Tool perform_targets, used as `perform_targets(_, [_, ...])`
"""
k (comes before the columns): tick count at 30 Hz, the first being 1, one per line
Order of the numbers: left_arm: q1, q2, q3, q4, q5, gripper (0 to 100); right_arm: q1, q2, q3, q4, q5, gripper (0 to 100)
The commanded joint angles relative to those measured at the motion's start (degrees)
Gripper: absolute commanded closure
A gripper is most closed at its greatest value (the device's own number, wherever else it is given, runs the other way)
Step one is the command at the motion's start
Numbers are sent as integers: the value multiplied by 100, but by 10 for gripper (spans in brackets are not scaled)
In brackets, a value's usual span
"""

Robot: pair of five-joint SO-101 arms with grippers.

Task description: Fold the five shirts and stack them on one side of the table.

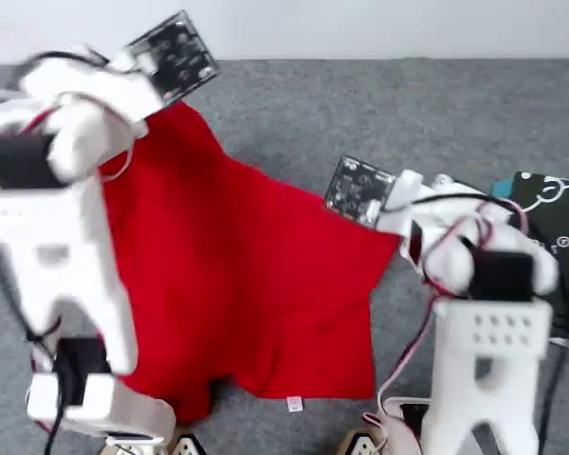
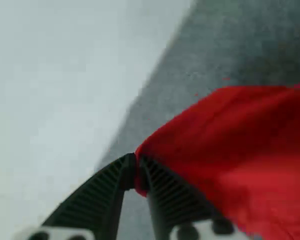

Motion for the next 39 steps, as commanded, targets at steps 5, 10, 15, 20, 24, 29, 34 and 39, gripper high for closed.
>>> perform_targets(5, [18, 1099, 875, -2242, 62, 994, 101, 1209, 598, -2809, -44, 989])
perform_targets(10, [9, 1811, 848, -3244, 193, 994, 391, 2237, 466, -4602, -35, 989])
perform_targets(15, [9, 2215, 848, -4202, 246, 994, 374, 3204, -404, -5446, 26, 989])
perform_targets(20, [18, 2532, 848, -5152, 246, 994, 338, 4435, -1609, -5578, 334, 989])
perform_targets(24, [35, 2602, 848, -5644, 246, 994, 347, 5200, -2479, -5534, 334, 989])
perform_targets(29, [114, 2585, 822, -5679, 246, 994, 321, 5710, -3121, -5525, 334, 989])
perform_targets(34, [132, 2576, 514, -5327, 255, 994, 303, 5745, -3209, -5288, 334, 989])
perform_targets(39, [220, 2312, 22, -3393, 246, 994, 338, 5710, -3235, -4171, 343, 989])
